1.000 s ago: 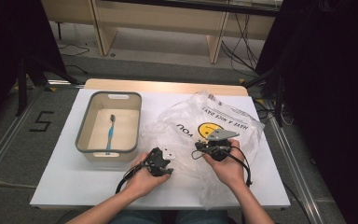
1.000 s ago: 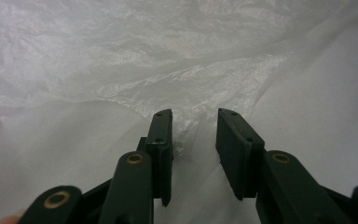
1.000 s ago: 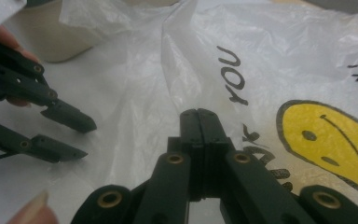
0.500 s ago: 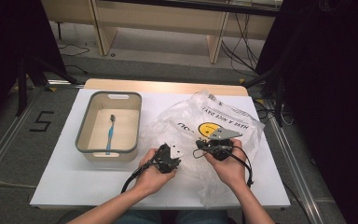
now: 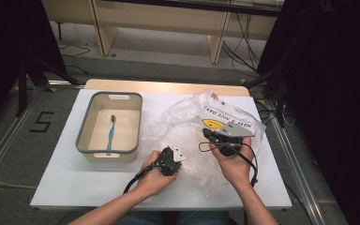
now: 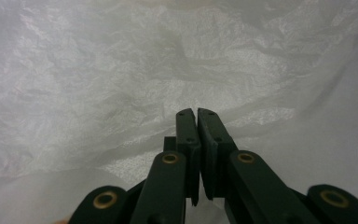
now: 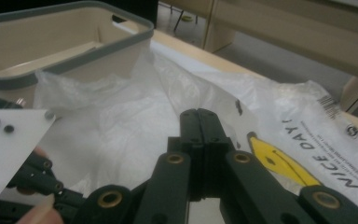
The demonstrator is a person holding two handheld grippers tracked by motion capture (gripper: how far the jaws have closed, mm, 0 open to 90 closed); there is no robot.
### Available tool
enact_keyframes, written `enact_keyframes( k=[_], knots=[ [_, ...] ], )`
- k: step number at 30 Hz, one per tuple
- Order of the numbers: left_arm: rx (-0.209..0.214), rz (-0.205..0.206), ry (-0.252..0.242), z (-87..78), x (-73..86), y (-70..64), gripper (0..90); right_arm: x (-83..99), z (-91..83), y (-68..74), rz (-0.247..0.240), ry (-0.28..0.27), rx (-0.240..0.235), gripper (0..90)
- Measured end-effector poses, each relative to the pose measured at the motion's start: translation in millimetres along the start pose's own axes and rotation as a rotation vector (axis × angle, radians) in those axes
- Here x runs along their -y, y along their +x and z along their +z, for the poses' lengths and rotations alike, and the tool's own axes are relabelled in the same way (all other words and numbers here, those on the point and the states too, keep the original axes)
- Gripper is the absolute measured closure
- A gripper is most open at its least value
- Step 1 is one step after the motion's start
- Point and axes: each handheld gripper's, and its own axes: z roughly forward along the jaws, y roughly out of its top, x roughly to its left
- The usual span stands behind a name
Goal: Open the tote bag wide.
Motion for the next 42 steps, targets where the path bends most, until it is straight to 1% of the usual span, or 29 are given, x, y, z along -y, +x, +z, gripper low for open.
enact_keyframes(
  k=[1,2,3,4,5,7,10,11,20,23,24,25,26,28,29,30,31,32,33,34,35,36,37,38,39,40,41,42],
  knots=[
    [-0.003,0.003,-0.001,0.2,0.0,-0.3,86.8,-2.3,-2.0,-1.4,-0.003,-0.018,0.016,90.0],
    [-0.003,0.003,-0.001,0.2,0.0,-0.3,86.8,-2.3,-2.0,-1.4,-0.003,-0.018,0.016,90.0],
    [-0.004,0.003,-0.001,0.2,0.0,-0.3,86.8,-4.8,-3.9,-3.1,-0.001,-0.035,0.031,90.0],
    [-0.004,0.003,-0.001,0.2,0.0,-0.3,86.8,-4.8,-3.9,-3.1,-0.001,-0.035,0.031,90.0],
    [-0.004,0.003,-0.002,0.1,0.1,-0.4,86.8,-6.9,-5.0,-5.2,0.006,-0.053,0.039,90.0],
    [-0.004,0.003,-0.001,0.0,0.1,-0.3,86.7,-8.1,-5.6,-6.6,0.01,-0.063,0.044,90.0],
    [-0.004,0.004,-0.001,-0.2,0.1,-0.1,86.2,-9.4,-6.3,-7.2,0.016,-0.067,0.045,90.0],
    [-0.006,0.005,-0.001,-0.4,0.3,0.0,85.3,-10.3,-6.4,-7.4,0.02,-0.076,0.048,90.0],
    [-0.008,0.012,0.0,-1.1,0.3,1.0,82.4,-10.9,-3.8,-6.9,0.027,-0.078,0.045,90.0],
    [0.001,0.002,-0.004,-2.8,0.4,0.9,80.6,-10.7,-3.0,-6.6,0.027,-0.079,0.044,90.0],
    [0.007,-0.003,-0.009,-4.6,0.3,0.5,80.6,-10.7,-3.0,-6.6,0.027,-0.079,0.044,90.0],
    [0.011,-0.003,-0.031,-10.5,-1.0,-0.7,80.1,-10.6,-2.6,-6.4,0.026,-0.077,0.04,90.0],
    [0.011,-0.003,-0.031,-10.5,-1.0,-0.7,79.3,-10.6,-2.6,-6.4,0.026,-0.077,0.04,90.0],
    [0.017,-0.003,-0.049,-17.4,-2.2,-1.4,77.8,-10.2,-2.5,-6.1,0.029,-0.072,0.035,90.0],
    [0.011,-0.006,-0.068,-24.2,-2.0,-0.8,74.8,-9.6,-2.1,-6.0,0.03,-0.071,0.034,90.0],
    [0.011,-0.006,-0.068,-24.2,-2.0,-0.8,73.1,-9.6,-2.1,-6.0,0.03,-0.071,0.034,90.0],
    [0.007,-0.01,-0.083,-31.0,-1.0,1.2,70.4,-9.4,-1.9,-5.7,0.032,-0.07,0.033,90.0],
    [0.007,-0.01,-0.083,-31.0,-1.0,1.2,67.8,-9.4,-1.9,-5.7,0.032,-0.07,0.033,90.0],
    [0.005,-0.017,-0.102,-37.8,0.2,3.7,63.9,-9.5,-2.1,-5.6,0.032,-0.072,0.032,90.0],
    [0.005,-0.017,-0.102,-37.8,0.2,3.7,61.2,-9.5,-2.1,-5.6,0.032,-0.072,0.032,90.0],
    [0.004,-0.027,-0.115,-42.2,0.8,5.1,57.3,-9.5,-2.2,-5.6,0.033,-0.071,0.033,90.0],
    [0.002,-0.03,-0.119,-45.1,1.1,6.2,57.3,-9.5,-2.2,-5.6,0.033,-0.071,0.033,90.0],
    [-0.002,-0.035,-0.126,-49.7,1.5,7.7,51.6,-9.5,-2.4,-5.9,0.033,-0.07,0.032,90.0],
    [-0.003,-0.039,-0.132,-52.5,1.8,8.6,51.6,-9.5,-2.4,-5.9,0.033,-0.07,0.032,90.0],
    [-0.005,-0.045,-0.137,-56.2,2.2,9.6,47.6,-9.5,-2.5,-6.3,0.034,-0.07,0.031,90.0],
    [-0.001,-0.046,-0.136,-60.3,2.7,11.3,47.6,-9.5,-2.5,-6.3,0.034,-0.07,0.031,90.0],
    [-0.004,-0.055,-0.14,-68.0,4.2,14.0,45.2,-9.5,-2.8,-6.8,0.037,-0.069,0.031,90.0],
    [-0.004,-0.055,-0.14,-68.0,4.2,14.0,44.5,-9.5,-2.8,-6.8,0.037,-0.069,0.031,90.0]
  ],
)
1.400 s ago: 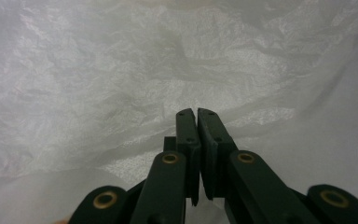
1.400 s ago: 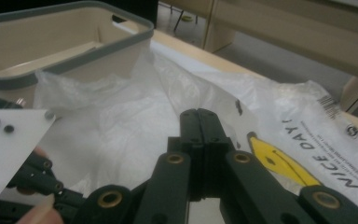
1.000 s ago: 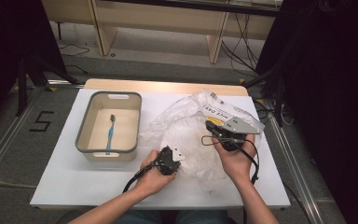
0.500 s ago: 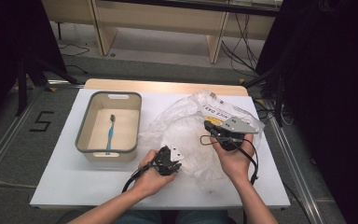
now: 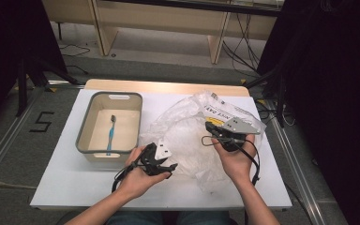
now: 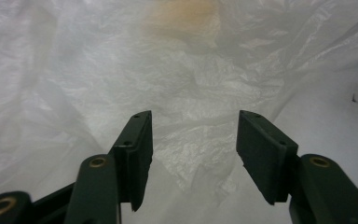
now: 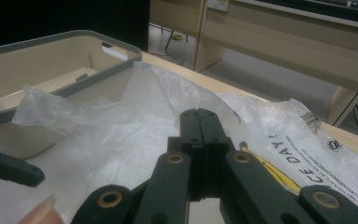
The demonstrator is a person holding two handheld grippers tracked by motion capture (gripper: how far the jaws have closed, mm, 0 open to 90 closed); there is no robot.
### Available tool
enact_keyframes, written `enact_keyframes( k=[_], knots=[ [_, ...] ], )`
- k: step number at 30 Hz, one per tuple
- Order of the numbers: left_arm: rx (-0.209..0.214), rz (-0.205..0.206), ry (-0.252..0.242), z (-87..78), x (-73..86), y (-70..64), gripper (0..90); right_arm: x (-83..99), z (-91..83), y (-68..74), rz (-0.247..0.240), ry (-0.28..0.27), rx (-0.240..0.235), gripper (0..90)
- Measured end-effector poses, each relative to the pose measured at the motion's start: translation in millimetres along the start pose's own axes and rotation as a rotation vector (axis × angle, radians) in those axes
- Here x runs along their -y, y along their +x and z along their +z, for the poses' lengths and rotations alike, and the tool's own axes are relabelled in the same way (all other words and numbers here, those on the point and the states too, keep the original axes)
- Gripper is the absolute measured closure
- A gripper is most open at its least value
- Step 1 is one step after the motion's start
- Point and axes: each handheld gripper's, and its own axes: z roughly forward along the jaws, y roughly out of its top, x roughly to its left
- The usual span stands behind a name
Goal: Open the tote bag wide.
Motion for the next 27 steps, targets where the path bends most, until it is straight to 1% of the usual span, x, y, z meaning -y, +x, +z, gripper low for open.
enact_keyframes(
  k=[2,3,4,7,8,9,12,13,16,17,27],
  knots=[
    [-0.009,-0.013,-0.007,-7.6,0.3,2.8,43.5,0.1,-0.1,-0.3,0.002,0.001,-0.002,90.0],
    [-0.004,-0.025,-0.007,-14.7,0.1,5.4,41.2,0.1,0.1,-0.2,0.001,0.004,-0.003,90.0],
    [-0.004,-0.025,-0.007,-14.7,0.1,5.4,40.7,0.1,0.1,-0.2,0.001,0.004,-0.003,90.0],
    [-0.02,-0.035,-0.021,-26.0,-0.2,9.5,38.8,0.3,0.3,-0.2,0.001,0.005,-0.003,90.0],
    [-0.02,-0.035,-0.021,-26.0,-0.2,9.5,38.1,0.3,0.3,-0.2,0.001,0.005,-0.003,90.0],
    [-0.025,-0.047,-0.026,-29.6,0.0,11.8,37.6,0.2,0.1,-0.3,0.001,0.005,-0.002,90.0],
    [-0.025,-0.051,-0.024,-32.1,0.2,15.0,37.0,0.2,-0.1,-0.3,0.002,0.005,-0.001,90.0],
    [-0.026,-0.061,-0.026,-33.8,0.7,18.2,37.1,0.3,0.1,-0.4,0.001,0.005,0.0,90.0],
    [-0.032,-0.068,-0.026,-35.3,0.8,21.3,37.1,0.4,0.1,-0.3,0.001,0.007,-0.002,90.0],
    [-0.037,-0.077,-0.028,-36.5,0.9,23.7,37.1,0.5,0.3,-0.2,0.001,0.005,-0.002,90.0],
    [-0.055,-0.095,-0.033,-42.3,0.2,32.5,35.8,0.5,0.1,-0.5,0.004,0.008,-0.003,90.0]
  ],
)
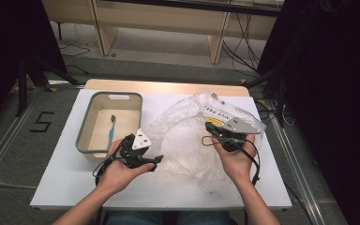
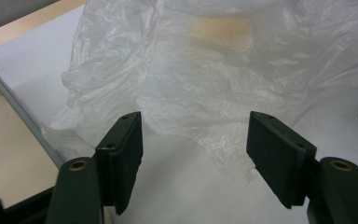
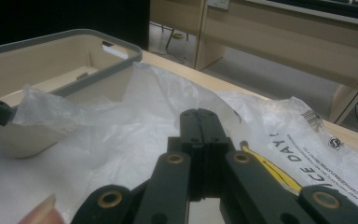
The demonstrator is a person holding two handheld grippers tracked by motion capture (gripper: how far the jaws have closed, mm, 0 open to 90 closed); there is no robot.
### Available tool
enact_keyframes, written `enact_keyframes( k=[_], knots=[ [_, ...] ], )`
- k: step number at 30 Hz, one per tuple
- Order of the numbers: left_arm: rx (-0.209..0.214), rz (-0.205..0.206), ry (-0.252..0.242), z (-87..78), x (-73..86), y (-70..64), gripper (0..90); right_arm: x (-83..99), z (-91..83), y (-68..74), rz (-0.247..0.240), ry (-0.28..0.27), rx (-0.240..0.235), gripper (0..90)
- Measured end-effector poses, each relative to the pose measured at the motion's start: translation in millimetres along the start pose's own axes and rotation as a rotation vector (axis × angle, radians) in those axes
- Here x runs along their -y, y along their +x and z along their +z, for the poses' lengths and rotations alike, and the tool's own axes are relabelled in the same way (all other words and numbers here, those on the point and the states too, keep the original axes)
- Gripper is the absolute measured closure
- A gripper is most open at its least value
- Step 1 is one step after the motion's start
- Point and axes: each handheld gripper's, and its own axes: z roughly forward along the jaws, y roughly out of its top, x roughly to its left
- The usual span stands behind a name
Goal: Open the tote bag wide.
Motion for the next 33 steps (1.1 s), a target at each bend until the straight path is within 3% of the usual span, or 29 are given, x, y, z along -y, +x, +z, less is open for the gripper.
enact_keyframes(
  k=[14,33],
  knots=[
    [-0.005,-0.017,-0.022,-7.4,-4.4,11.6,32.6,-0.1,-2.7,-3.4,0.014,-0.01,0.017,90.0],
    [-0.02,-0.032,-0.011,-7.7,-3.6,14.1,33.2,0.9,-2.1,-2.7,0.011,-0.009,0.007,90.0]
  ],
)
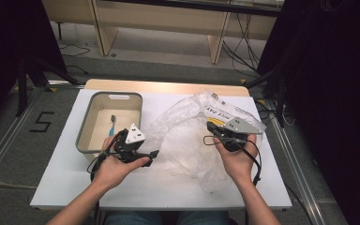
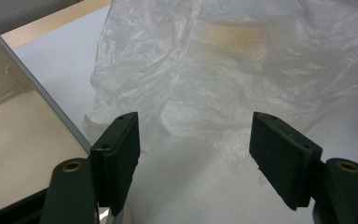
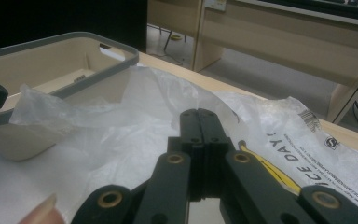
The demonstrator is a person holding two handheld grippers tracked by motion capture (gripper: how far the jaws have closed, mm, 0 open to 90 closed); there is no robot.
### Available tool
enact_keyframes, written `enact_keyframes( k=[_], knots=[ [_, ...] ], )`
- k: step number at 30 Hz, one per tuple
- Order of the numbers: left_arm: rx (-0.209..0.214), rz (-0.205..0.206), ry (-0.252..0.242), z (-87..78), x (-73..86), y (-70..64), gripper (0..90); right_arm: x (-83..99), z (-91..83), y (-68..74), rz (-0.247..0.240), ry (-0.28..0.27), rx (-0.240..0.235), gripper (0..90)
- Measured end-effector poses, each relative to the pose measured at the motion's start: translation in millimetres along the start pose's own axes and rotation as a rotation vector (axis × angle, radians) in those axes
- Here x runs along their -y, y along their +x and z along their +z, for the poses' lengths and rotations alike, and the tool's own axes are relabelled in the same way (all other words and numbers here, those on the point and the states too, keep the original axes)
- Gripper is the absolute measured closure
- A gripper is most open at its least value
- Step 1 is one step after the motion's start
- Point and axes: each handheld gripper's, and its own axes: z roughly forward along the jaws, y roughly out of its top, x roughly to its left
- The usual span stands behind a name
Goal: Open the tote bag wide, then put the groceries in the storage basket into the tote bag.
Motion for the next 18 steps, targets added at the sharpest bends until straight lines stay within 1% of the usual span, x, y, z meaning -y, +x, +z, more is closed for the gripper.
enact_keyframes(
  k=[10,16,17,18],
  knots=[
    [0.0,-0.011,-0.004,-0.8,0.7,4.2,33.2,-0.1,2.7,0.4,0.001,0.004,0.0,90.0],
    [-0.015,-0.02,-0.006,-5.1,-0.2,8.5,33.3,0.0,3.1,1.2,0.001,0.006,-0.002,90.0],
    [-0.026,-0.026,-0.007,-7.1,-1.3,9.8,33.3,-0.5,3.3,0.9,0.003,0.002,-0.005,90.0],
    [-0.026,-0.026,-0.007,-7.1,-1.3,9.8,33.4,-0.5,3.3,0.9,0.003,0.002,-0.005,90.0]
  ],
)
